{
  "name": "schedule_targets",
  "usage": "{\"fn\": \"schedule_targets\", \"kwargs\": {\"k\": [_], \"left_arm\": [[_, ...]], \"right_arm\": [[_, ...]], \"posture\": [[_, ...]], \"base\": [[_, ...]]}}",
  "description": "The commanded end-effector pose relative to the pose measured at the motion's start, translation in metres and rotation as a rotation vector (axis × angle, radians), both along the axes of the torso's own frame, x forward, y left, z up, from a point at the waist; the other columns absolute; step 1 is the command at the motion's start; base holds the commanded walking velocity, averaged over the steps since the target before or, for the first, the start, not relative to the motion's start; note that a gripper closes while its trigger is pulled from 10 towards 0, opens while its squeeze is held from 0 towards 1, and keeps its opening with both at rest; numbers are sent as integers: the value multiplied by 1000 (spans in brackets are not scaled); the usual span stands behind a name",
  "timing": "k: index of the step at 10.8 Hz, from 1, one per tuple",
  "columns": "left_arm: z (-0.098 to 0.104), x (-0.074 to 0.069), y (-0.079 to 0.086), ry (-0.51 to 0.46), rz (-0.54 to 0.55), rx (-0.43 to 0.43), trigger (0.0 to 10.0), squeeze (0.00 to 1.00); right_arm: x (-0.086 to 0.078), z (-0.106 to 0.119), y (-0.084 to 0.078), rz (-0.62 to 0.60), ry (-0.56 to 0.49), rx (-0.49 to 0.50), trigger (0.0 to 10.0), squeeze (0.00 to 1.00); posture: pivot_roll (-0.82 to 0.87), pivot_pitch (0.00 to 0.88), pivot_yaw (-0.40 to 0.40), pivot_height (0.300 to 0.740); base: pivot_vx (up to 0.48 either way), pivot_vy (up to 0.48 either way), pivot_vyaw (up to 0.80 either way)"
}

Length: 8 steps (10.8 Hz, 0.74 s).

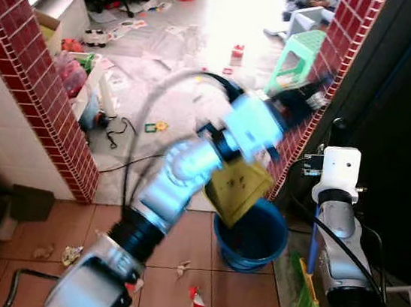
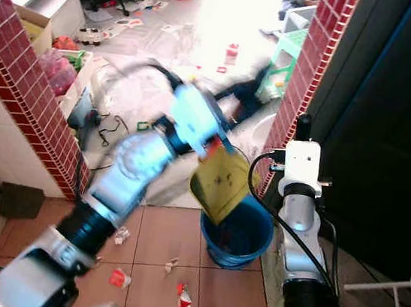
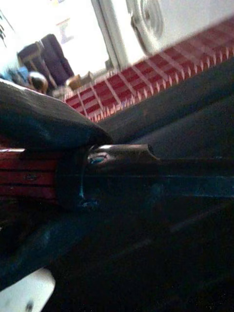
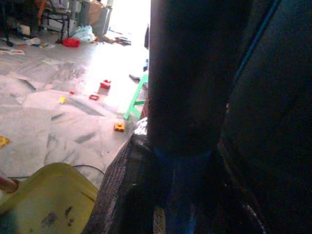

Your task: Sweep floor

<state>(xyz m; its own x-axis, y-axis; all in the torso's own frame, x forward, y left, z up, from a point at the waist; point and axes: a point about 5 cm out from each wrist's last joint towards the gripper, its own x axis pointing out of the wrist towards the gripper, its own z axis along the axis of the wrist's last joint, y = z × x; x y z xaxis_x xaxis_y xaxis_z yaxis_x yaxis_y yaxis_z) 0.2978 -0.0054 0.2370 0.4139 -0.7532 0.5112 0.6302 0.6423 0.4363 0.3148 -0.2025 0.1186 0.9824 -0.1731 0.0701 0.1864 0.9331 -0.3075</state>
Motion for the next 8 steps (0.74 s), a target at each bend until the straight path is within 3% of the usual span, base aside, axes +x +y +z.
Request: {"fn": "schedule_targets", "kwargs": {"k": [1,3,5,6,7,8], "left_arm": [[31,0,5,-116,23,-56,10000,0],[67,20,41,-103,181,-215,10000,0],[90,33,82,-103,347,-320,10000,0],[91,37,98,-100,417,-315,10000,0],[63,44,131,-4,563,-294,10000,0],[42,46,142,71,631,-266,10000,0]], "right_arm": [[3,8,3,14,-35,-12,10000,0],[4,7,4,16,-32,-10,10000,0],[6,7,6,24,-30,-8,10000,0],[7,7,8,29,-27,-7,10000,0],[7,6,9,35,-23,-4,10000,0],[6,5,10,38,-22,-1,10000,0]], "posture": [[-94,0,22,740],[-88,0,18,740],[-73,0,11,740],[-73,0,11,740],[-61,0,9,740],[-59,0,11,740]], "base": [[0,0,0],[0,0,0],[0,0,0],[0,0,0],[0,0,0],[0,0,0]]}}
